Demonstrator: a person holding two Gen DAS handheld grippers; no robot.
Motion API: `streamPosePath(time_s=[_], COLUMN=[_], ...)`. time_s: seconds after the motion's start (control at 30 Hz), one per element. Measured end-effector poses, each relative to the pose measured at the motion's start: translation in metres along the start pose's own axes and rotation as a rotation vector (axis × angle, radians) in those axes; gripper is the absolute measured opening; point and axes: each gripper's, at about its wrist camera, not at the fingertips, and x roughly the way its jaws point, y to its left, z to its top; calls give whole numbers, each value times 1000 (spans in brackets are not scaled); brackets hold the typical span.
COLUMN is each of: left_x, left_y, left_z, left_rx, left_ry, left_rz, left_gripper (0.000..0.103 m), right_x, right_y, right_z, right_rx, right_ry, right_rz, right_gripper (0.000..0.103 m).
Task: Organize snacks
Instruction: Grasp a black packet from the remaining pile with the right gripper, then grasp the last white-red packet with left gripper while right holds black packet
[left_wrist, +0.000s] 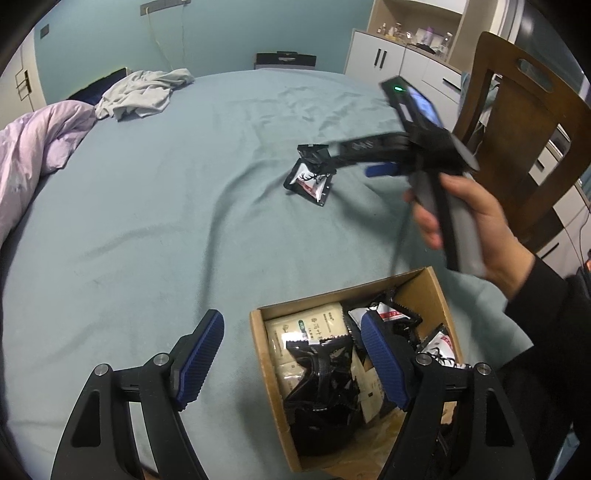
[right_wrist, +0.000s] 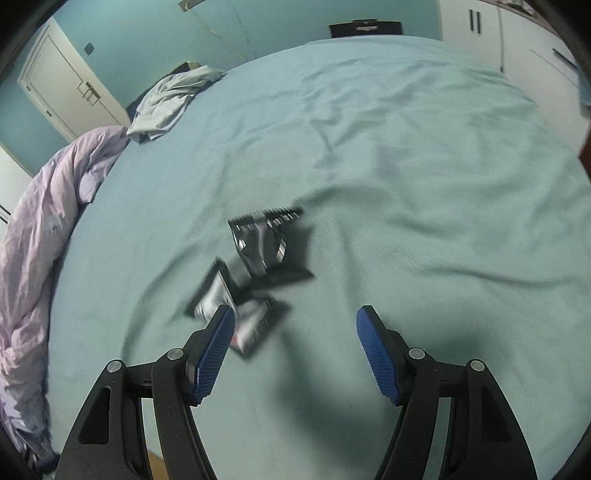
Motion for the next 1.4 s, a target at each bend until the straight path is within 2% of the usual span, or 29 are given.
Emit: streamPosePath(time_s=[0.13, 0.3, 0.37, 0.4, 0.43, 0.53, 0.77, 0.93, 1.13, 1.23, 1.4], left_x=[4, 9, 9, 9, 9, 9, 1, -4, -4, 3, 33], left_y=[1, 4, 5, 5, 5, 5, 4, -1, -4, -8, -28], left_z=[2, 5, 5, 6, 6, 6, 0, -2, 3, 18, 67], left_rx=[8, -3, -6, -5, -3, -6, -20, 6, 32, 55, 123], left_ry=[1, 11, 10, 8, 3, -15, -51, -81, -74, -47, -1], left_rz=[1, -14, -22, -23, -23, -14, 26, 86, 123, 114, 97], left_gripper=[78, 78, 78, 78, 78, 78, 78, 78, 79, 81, 84], right_x=[23, 57, 61, 62, 61, 44, -48, -108, -165, -190, -214], right_y=[7, 17, 24, 28, 28, 24, 14, 8, -7, -17, -34], right_z=[25, 30, 28, 27, 26, 25, 14, -20, -84, -116, -168], right_rx=[-2, -33, -84, -113, -126, -72, 32, 15, 10, 56, 156], right_ry=[-30, 28, 8, 1, 0, -21, -112, -166, -195, -205, -221], right_rz=[-7, -56, -109, -145, -170, -107, 30, 56, 46, 89, 124], right_gripper=[68, 68, 48, 29, 29, 29, 29, 29, 29, 29, 29])
